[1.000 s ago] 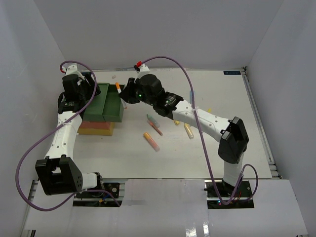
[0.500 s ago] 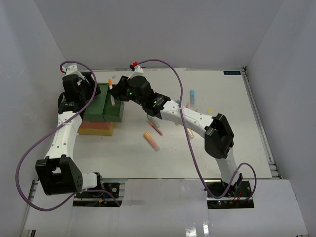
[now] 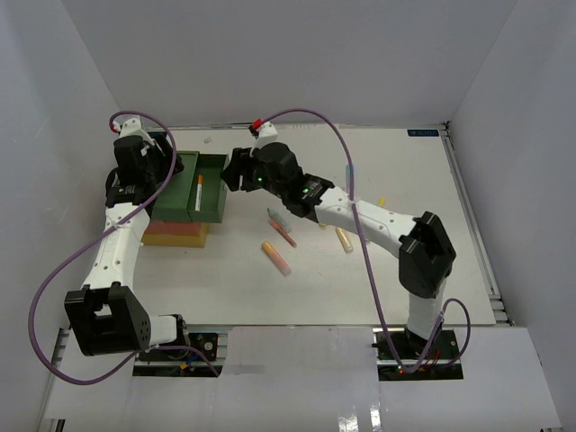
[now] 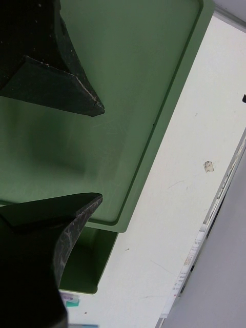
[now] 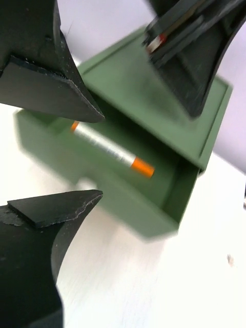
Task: Sort the stationery into containers
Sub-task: Place the pen in the drawer, then pick up the pen from the center of the board.
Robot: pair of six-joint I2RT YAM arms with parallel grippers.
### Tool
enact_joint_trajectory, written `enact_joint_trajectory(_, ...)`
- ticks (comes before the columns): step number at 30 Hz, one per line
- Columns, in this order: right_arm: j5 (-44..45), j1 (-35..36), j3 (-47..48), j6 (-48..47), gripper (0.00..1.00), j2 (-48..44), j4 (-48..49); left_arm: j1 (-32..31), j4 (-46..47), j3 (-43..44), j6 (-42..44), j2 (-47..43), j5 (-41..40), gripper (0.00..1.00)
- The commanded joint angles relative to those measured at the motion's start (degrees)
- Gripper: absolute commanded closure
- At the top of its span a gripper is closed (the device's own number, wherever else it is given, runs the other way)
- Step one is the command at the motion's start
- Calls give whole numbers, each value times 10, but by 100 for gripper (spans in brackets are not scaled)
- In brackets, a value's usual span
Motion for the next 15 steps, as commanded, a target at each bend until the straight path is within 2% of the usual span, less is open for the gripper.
enact_joint_trajectory(1,-37,-52,-57,-119,38,-99,11,0,-40,-18,-5,-3,14,27)
enact_joint_trajectory(5,-93,-103,-120,-215,37,-149,-5,0,-40,-18,-5,-5,11,27)
enact_joint_trajectory(10,-202,-180,-105,-305,37,-120,-94,0,-40,-18,-4,-4,11,27)
enact_joint_trajectory(11,-199,-187,-91,-329,37,-107,-145,0,-40,-18,-4,-4,11,27)
enact_joint_trajectory(15,-178,-192,-37,-411,37,-41,-230,0,-40,-17,-4,-3,15,27)
